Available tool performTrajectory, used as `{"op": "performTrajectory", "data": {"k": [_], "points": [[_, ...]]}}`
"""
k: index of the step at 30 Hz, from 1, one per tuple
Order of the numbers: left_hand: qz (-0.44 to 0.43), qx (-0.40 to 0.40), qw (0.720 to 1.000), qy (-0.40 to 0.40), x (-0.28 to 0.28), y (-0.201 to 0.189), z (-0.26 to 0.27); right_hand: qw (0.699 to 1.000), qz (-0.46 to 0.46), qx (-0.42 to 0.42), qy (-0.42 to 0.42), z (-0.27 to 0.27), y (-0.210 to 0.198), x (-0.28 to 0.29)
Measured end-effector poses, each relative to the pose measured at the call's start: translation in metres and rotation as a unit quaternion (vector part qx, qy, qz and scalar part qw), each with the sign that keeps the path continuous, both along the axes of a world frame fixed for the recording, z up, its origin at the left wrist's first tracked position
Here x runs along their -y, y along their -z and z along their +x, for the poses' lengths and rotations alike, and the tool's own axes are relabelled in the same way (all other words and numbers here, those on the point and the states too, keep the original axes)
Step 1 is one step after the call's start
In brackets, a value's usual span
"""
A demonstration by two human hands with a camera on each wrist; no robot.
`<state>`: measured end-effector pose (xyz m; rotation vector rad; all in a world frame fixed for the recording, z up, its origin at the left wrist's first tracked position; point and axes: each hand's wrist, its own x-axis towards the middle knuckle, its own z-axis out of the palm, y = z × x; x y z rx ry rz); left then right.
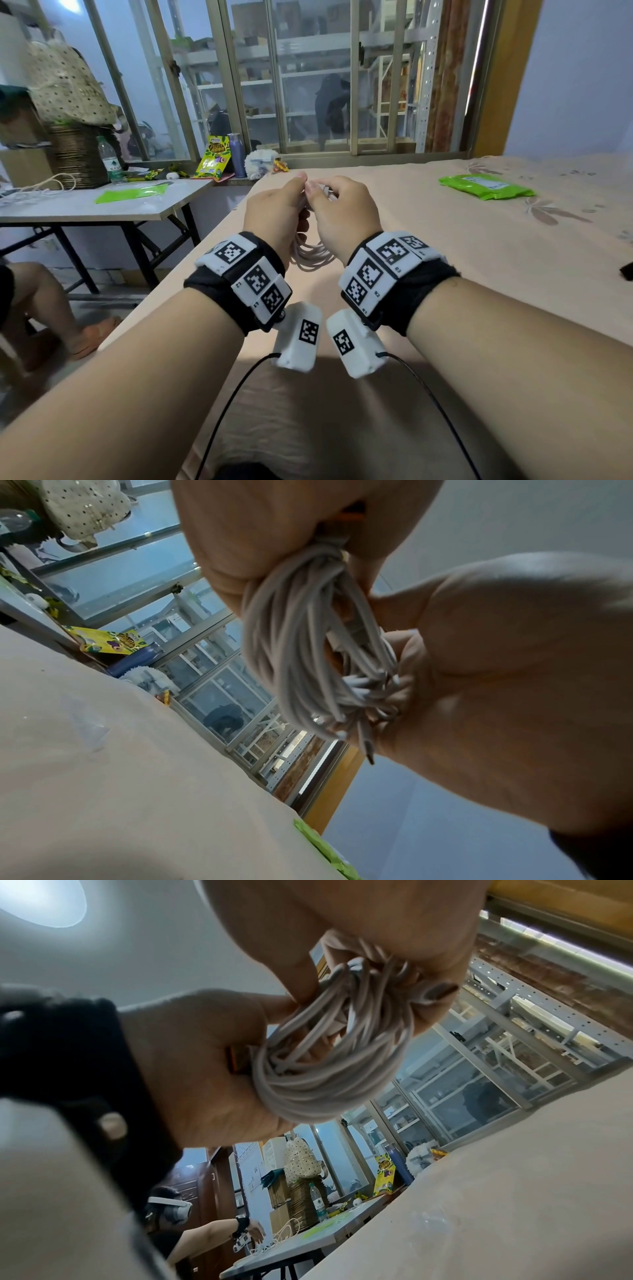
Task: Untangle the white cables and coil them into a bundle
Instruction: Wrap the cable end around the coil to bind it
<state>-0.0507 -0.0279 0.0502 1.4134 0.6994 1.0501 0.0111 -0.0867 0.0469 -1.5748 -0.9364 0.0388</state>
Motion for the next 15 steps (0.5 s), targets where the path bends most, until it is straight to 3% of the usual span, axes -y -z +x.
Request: {"op": "performTrajectory", "data": {"k": [15], "points": [[0.022, -0.007, 1.0, 0.001, -0.006, -0.003, 0.0044, 0.996, 0.02, -0.082, -0.003, 0.0049, -0.0066, -0.0063]]}}
